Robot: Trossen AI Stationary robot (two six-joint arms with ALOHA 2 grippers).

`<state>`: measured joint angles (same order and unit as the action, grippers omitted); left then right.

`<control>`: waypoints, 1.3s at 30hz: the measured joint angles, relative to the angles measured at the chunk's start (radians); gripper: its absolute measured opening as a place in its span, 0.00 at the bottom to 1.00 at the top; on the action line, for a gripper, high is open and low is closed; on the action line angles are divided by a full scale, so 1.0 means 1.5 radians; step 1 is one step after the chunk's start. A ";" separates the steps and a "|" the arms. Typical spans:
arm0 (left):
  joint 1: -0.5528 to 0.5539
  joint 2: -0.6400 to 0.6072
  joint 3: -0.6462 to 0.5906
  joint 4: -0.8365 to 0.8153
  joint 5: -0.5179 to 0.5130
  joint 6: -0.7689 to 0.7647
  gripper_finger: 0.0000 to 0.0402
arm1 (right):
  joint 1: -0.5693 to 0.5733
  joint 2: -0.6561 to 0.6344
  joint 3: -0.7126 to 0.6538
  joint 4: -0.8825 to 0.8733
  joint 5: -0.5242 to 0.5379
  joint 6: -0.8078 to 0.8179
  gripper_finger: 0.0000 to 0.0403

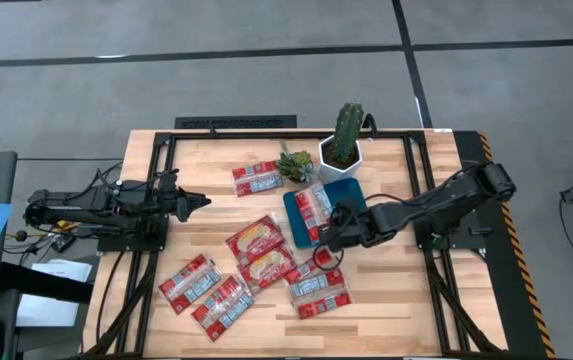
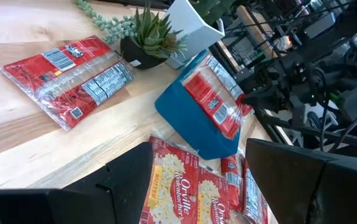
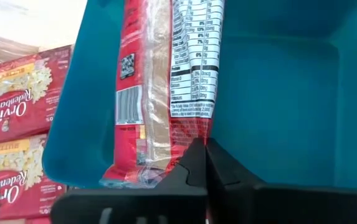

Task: Sort popcorn bags into baskets
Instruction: Put the red popcorn bag into the blue container

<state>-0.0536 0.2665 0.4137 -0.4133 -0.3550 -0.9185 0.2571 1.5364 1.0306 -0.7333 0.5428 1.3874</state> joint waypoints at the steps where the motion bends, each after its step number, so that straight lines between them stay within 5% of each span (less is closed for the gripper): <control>1: 0.000 0.000 0.000 0.000 -0.001 0.002 0.61 | -0.004 0.004 0.000 0.006 -0.002 -0.003 0.01; 18: 0.000 0.000 0.000 -0.005 -0.012 0.005 0.61 | -0.047 0.060 0.000 0.115 -0.081 -0.116 0.15; 26: 0.000 0.000 0.000 -0.008 -0.021 0.004 0.61 | -0.057 0.034 0.000 0.161 -0.146 -0.261 0.38; 30: 0.000 0.002 0.000 -0.010 -0.028 -0.016 0.61 | -0.064 -0.009 0.000 0.158 -0.241 -0.331 0.52; 34: 0.000 0.007 0.000 -0.011 -0.025 -0.018 0.61 | -0.011 -0.042 0.001 0.173 -0.336 -0.421 0.57; 39: 0.000 0.018 0.000 -0.011 -0.034 -0.017 0.61 | 0.093 -0.033 0.001 0.220 -0.326 -0.496 0.56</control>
<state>-0.0536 0.2933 0.4137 -0.4297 -0.4066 -0.9443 0.3965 1.4871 1.0313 -0.4032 0.0539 0.6430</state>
